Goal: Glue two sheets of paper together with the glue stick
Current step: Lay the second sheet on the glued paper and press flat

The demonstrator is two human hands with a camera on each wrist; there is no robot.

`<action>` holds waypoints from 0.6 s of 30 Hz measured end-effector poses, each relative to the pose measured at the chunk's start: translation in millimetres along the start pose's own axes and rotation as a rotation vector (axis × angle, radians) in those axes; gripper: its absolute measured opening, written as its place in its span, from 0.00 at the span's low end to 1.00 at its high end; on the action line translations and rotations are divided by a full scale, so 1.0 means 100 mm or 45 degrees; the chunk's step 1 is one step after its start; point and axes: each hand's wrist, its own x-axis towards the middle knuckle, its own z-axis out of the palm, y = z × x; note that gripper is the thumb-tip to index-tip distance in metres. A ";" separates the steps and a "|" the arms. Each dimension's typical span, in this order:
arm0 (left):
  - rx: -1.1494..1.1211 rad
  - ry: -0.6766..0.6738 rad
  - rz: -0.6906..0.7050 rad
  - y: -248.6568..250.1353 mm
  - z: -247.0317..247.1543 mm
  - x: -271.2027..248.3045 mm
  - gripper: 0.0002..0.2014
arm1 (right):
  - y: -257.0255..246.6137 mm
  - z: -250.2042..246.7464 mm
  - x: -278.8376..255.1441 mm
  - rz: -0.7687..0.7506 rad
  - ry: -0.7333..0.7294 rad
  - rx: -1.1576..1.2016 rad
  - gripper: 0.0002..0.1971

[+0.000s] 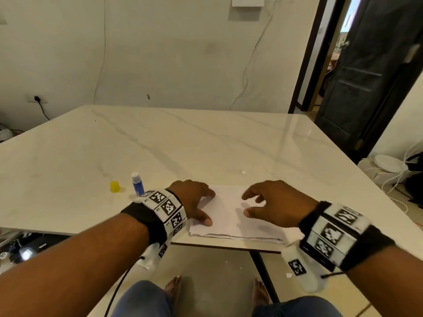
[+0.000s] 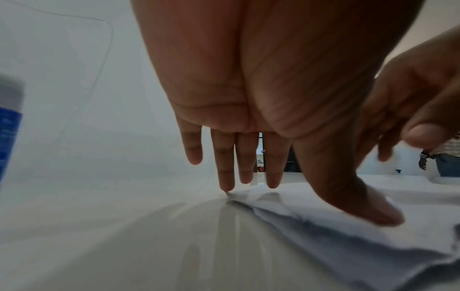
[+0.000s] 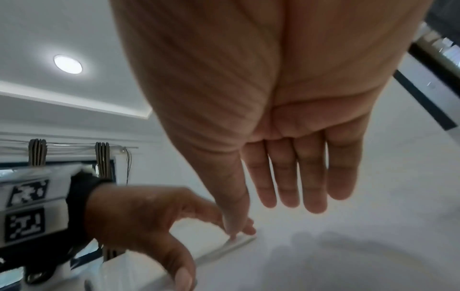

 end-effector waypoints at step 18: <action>0.232 -0.019 -0.025 0.10 0.04 0.14 0.42 | -0.10 0.31 0.54 -0.133 -0.374 -0.397 0.54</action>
